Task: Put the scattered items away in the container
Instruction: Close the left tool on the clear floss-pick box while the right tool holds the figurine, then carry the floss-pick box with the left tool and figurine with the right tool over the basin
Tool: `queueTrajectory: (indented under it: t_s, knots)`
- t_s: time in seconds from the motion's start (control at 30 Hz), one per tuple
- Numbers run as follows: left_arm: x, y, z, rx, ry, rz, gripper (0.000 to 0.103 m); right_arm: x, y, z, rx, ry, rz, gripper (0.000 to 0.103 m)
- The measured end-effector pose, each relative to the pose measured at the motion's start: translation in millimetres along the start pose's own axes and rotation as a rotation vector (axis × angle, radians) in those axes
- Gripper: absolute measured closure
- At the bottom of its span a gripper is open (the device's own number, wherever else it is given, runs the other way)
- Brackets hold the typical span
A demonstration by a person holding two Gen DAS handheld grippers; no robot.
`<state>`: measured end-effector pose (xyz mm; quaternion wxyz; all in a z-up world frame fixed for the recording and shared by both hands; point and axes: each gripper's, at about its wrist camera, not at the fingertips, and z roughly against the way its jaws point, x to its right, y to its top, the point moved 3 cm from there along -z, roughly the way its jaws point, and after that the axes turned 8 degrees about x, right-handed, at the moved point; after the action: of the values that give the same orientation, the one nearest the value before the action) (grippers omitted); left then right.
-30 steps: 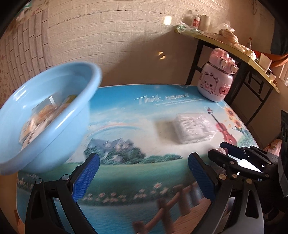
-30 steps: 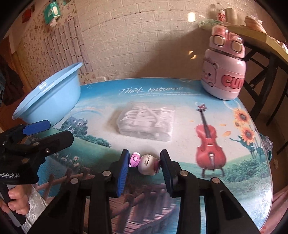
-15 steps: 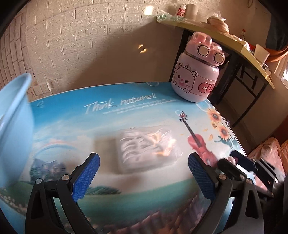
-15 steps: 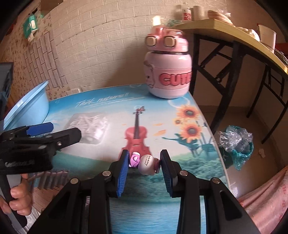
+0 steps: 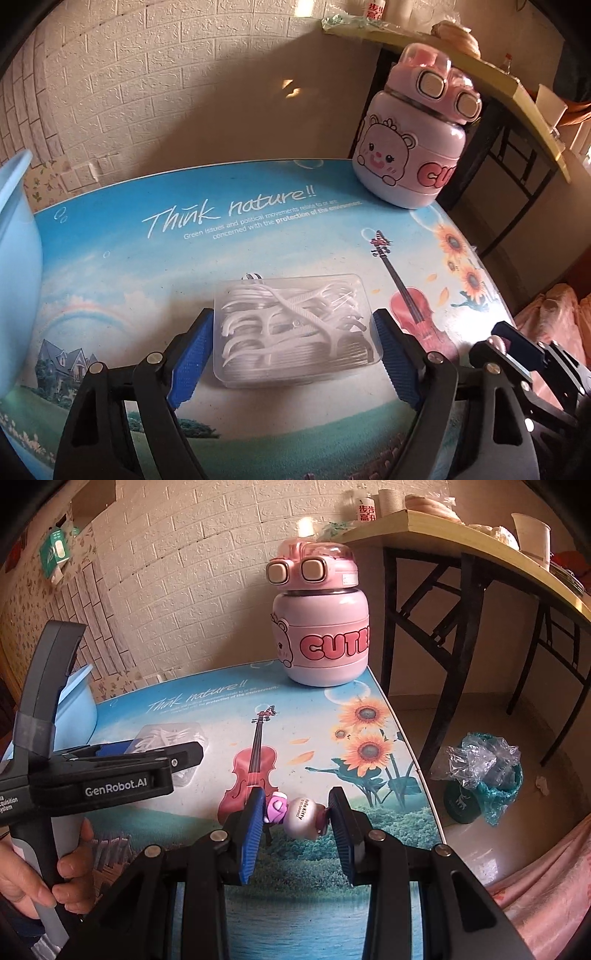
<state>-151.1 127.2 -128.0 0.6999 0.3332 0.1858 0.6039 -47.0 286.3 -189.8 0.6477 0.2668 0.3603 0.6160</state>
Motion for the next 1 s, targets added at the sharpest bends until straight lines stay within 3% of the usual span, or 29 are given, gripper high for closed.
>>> queueTrajectory:
  t_s: [0.2, 0.57, 0.8, 1.0]
  knots:
    - [-11.2, -3.2, 13.0, 0.017, 0.005, 0.009, 0.021, -4.6, 1.9, 2.1, 0.004, -0.002, 0.01, 0.067]
    - [-43.7, 26.0, 84.4, 0.192, 0.011, 0.046, 0.021, -39.3, 19.4, 19.2, 0.042, -0.002, 0.07, 0.067]
    - [-82.2, 41.9, 133.1, 0.304, 0.052, 0.093, 0.021, -82.3, 40.8, 25.8, 0.079, 0.038, 0.137, 0.067]
    - [-129.1, 41.9, 165.5, 0.349, 0.11, 0.137, 0.021, -143.3, 66.0, 22.2, 0.12, 0.125, 0.217, 0.067]
